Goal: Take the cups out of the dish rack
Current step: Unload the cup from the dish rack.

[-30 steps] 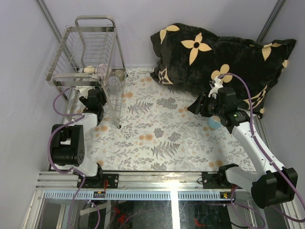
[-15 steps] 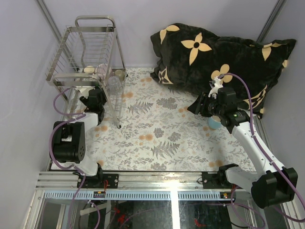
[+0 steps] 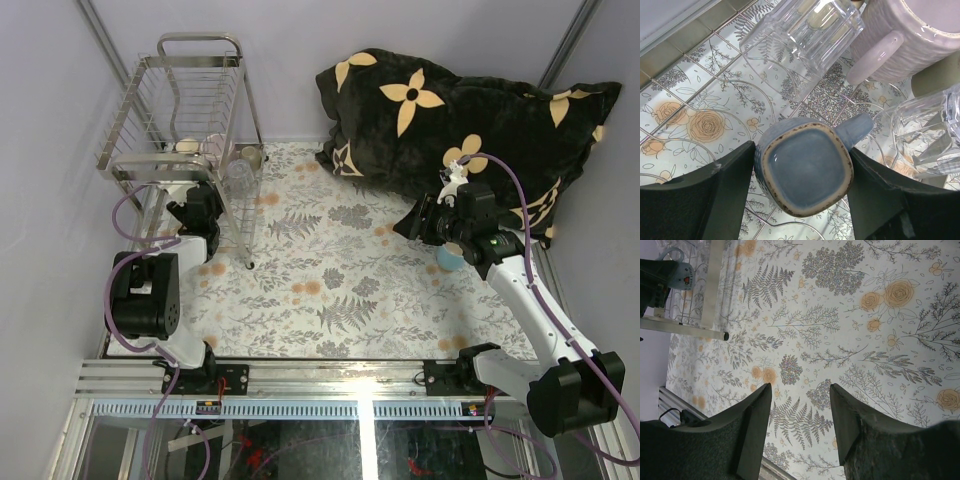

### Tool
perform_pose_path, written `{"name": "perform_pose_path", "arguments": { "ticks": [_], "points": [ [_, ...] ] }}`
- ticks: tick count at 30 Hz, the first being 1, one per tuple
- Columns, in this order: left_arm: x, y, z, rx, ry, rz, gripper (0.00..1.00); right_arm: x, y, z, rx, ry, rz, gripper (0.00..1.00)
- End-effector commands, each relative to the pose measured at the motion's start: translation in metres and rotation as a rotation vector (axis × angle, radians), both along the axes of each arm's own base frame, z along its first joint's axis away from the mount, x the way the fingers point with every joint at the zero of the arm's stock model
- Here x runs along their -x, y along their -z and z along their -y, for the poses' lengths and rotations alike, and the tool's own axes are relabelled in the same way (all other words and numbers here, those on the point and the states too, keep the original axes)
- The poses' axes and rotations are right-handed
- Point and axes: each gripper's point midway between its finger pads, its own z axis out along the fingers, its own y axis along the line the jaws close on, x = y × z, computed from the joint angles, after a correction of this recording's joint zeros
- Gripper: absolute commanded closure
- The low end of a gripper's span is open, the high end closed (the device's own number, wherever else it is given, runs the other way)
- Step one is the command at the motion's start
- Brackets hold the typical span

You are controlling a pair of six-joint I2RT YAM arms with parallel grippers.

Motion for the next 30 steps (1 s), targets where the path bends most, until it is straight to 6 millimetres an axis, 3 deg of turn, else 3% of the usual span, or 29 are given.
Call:
{"name": "perform_pose_path", "arguments": {
  "ticks": [1, 4, 13, 30],
  "points": [
    [-0.005, -0.009, -0.008, 0.001, -0.038, 0.042, 0.86, 0.002, -0.017, -0.005, -0.015, -0.027, 0.056, 0.43],
    [0.000, -0.009, -0.007, 0.016, -0.041, 0.048, 1.00, 0.003, -0.017, -0.004, -0.013, -0.026, 0.058, 0.43],
    [0.019, -0.038, -0.004, 0.044, -0.037, 0.133, 1.00, 0.003, -0.018, -0.005, -0.020, -0.032, 0.065, 0.43],
    [0.038, -0.058, 0.010, 0.140, -0.002, 0.179, 1.00, 0.003, -0.020, -0.006, -0.026, -0.038, 0.073, 0.43]
  ]
}}
